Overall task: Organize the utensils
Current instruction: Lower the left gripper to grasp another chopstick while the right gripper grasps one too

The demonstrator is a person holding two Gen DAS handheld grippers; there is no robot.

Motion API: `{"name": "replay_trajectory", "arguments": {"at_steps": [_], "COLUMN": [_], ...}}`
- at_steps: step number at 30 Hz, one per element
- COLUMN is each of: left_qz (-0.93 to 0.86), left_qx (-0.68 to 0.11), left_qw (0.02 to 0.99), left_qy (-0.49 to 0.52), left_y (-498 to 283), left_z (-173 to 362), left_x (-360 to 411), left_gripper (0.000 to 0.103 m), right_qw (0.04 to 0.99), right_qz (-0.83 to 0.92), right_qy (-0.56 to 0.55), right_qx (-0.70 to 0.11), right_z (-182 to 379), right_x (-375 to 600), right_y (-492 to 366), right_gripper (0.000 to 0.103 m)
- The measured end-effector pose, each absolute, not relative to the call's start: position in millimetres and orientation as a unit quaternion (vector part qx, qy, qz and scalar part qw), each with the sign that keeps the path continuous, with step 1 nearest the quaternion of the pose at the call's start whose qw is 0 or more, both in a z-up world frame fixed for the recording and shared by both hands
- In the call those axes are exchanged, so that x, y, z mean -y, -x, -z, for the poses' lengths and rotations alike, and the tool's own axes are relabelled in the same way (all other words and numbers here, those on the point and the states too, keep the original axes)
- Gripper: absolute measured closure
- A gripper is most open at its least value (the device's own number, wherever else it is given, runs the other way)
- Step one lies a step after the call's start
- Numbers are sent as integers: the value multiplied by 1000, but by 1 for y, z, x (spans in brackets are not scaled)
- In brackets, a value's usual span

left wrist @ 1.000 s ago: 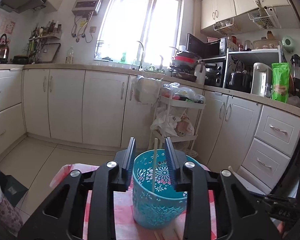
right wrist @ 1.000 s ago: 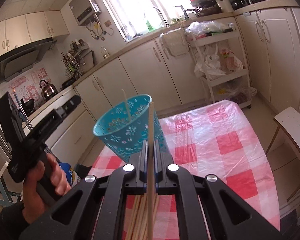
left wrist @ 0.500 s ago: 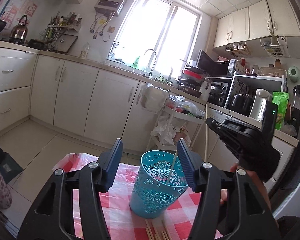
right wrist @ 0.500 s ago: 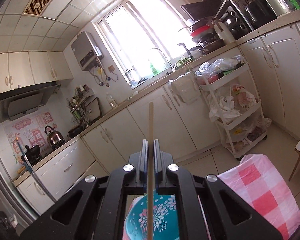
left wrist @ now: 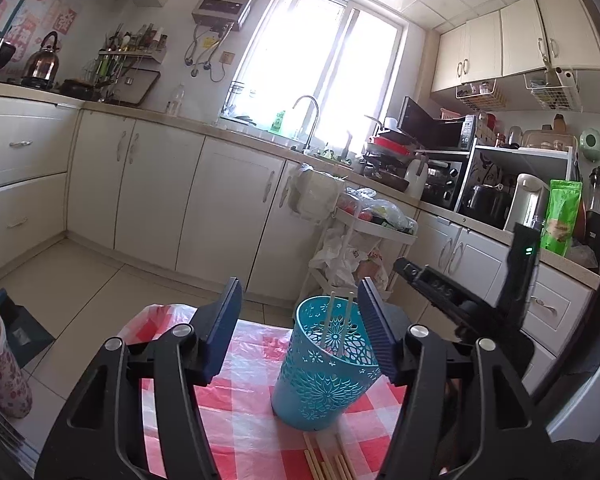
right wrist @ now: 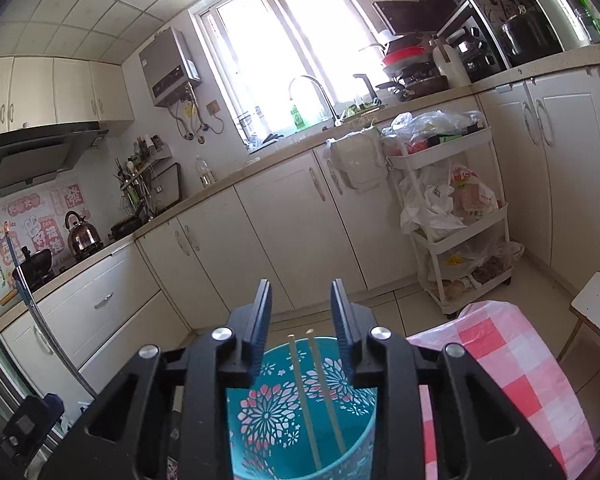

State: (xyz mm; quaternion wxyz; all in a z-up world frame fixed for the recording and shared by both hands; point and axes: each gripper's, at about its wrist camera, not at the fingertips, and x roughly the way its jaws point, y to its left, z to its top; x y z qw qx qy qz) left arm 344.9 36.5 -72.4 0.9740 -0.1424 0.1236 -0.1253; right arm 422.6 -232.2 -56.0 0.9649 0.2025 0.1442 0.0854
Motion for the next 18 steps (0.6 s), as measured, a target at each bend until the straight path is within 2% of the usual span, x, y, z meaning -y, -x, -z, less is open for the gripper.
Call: {"name": "replay_trajectory", "arguments": {"at_steps": [4,7,11,14,18], "left_qz": [125,124,136,140,132], "left_qx": [-171,-239,-330,-374,-394], "left_qw": [968,954,926,910,904], "left_qy": [135,135,122,109,102], "left_y": [-346,-343,-342,-342,-339], "left_z": [84,110,153,178,193], "left_x": [-36,-34,-15,-4,-4], "left_gripper": [45,45,45,45,45], "right_qw": [967,955,901,884,872], "right_qz": [-89,-95,-125,-134,-127], "right_qy": [-185,-157,-132,-97,-70], "right_qx": [-149,-232,-395,-437,-467], "right_z": [56,87,151,171,193], "right_x": [250,253,240,224,207], "right_y": [-363,-329,-327,-331,-341], "right_gripper": [71,71,86,86,88]}}
